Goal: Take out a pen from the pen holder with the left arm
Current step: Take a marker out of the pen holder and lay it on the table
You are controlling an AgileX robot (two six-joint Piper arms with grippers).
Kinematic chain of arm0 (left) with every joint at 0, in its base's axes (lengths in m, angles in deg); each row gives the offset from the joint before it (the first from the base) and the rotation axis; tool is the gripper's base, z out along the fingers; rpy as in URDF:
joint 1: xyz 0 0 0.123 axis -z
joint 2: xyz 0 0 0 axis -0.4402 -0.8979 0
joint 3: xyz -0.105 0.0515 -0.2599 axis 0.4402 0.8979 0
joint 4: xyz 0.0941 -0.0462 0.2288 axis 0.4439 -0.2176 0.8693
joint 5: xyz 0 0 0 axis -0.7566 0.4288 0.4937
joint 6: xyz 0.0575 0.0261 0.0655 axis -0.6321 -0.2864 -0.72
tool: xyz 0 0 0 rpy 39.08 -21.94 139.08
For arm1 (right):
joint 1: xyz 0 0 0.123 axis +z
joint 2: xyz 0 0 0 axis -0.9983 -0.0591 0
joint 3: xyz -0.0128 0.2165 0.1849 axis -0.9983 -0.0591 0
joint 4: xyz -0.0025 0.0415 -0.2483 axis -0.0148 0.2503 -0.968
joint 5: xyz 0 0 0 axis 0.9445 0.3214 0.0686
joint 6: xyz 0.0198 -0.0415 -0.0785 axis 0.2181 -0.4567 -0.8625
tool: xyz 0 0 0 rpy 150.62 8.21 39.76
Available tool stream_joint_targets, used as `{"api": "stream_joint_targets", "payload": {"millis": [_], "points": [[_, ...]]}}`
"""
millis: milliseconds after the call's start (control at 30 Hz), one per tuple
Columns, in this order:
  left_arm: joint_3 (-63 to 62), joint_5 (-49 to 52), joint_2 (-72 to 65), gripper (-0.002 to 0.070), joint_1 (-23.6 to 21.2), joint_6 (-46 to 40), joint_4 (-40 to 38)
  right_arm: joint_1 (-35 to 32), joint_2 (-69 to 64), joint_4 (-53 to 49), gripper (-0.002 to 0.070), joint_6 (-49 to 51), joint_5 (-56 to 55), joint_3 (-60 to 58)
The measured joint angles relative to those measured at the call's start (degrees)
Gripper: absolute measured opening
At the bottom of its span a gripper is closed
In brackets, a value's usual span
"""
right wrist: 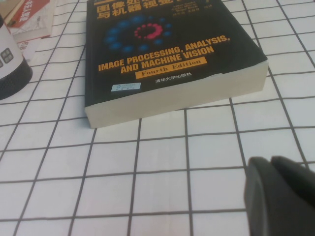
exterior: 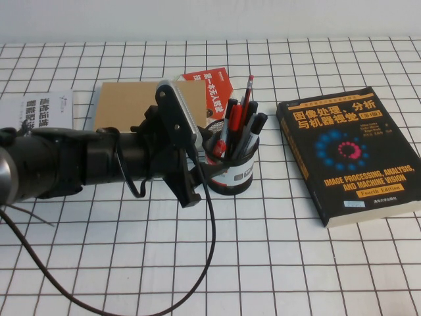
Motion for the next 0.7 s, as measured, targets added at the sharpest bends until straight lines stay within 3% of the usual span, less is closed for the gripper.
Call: {"api": "stream_joint_targets", "payload": {"millis": [133, 400, 700], "points": [[0.0, 0.1, -0.4, 0.0447, 0.0, -0.8, -0.2, 0.0, 0.0, 0.0, -0.002, 0.0, 0.0, 0.0], [-1.2, 0.1, -0.4, 0.0336, 0.0, -0.9, -0.5, 0.0, 0.0, 0.0, -0.002, 0.0, 0.0, 0.0], [-1.7, 0.8, -1.8, 0.0321, 0.0, -1.0, -0.5, 0.0, 0.0, 0.0, -0.002, 0.0, 0.0, 0.0]]}}
